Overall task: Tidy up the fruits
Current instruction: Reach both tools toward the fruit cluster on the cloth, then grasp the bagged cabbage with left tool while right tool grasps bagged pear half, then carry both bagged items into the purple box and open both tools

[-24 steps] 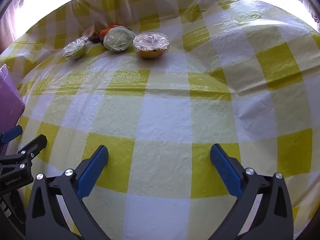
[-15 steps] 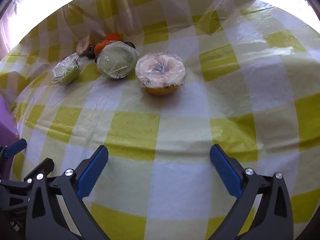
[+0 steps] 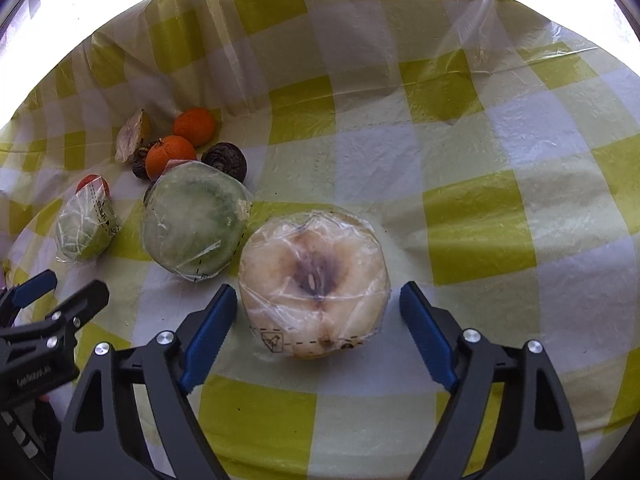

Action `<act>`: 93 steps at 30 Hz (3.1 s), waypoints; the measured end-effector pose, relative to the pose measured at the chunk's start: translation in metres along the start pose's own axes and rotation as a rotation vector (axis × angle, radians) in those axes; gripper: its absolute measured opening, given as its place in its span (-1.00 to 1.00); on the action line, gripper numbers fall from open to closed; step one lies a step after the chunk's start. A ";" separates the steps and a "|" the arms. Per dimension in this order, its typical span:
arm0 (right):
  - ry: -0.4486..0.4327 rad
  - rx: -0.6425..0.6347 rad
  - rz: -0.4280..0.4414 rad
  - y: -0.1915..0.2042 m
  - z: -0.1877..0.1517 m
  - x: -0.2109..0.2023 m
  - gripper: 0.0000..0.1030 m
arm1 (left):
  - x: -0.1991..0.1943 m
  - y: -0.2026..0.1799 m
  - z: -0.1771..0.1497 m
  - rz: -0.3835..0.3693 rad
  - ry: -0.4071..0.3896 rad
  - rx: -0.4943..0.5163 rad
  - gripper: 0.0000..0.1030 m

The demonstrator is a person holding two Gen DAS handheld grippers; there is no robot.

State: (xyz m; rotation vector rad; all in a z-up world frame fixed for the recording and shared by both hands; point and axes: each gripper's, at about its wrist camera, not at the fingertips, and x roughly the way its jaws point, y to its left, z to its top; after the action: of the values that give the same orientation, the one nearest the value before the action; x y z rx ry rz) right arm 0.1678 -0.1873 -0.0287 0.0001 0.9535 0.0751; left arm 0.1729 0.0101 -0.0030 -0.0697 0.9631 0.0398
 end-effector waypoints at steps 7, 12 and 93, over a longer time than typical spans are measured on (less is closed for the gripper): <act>-0.042 0.056 0.087 -0.008 -0.003 -0.009 0.19 | 0.017 -0.021 0.021 0.031 -0.010 0.072 0.31; -0.040 0.035 0.065 -0.006 -0.006 -0.012 0.17 | 0.019 -0.022 0.024 -0.019 0.000 0.033 0.11; -0.406 -0.436 0.496 0.321 -0.163 -0.272 0.17 | -0.344 0.213 -0.277 0.308 -0.648 -0.373 0.11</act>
State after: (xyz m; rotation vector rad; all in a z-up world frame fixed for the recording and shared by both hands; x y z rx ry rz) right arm -0.1427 0.1103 0.1096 -0.1459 0.4990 0.7141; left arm -0.2643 0.2006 0.1127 -0.2366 0.3014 0.4978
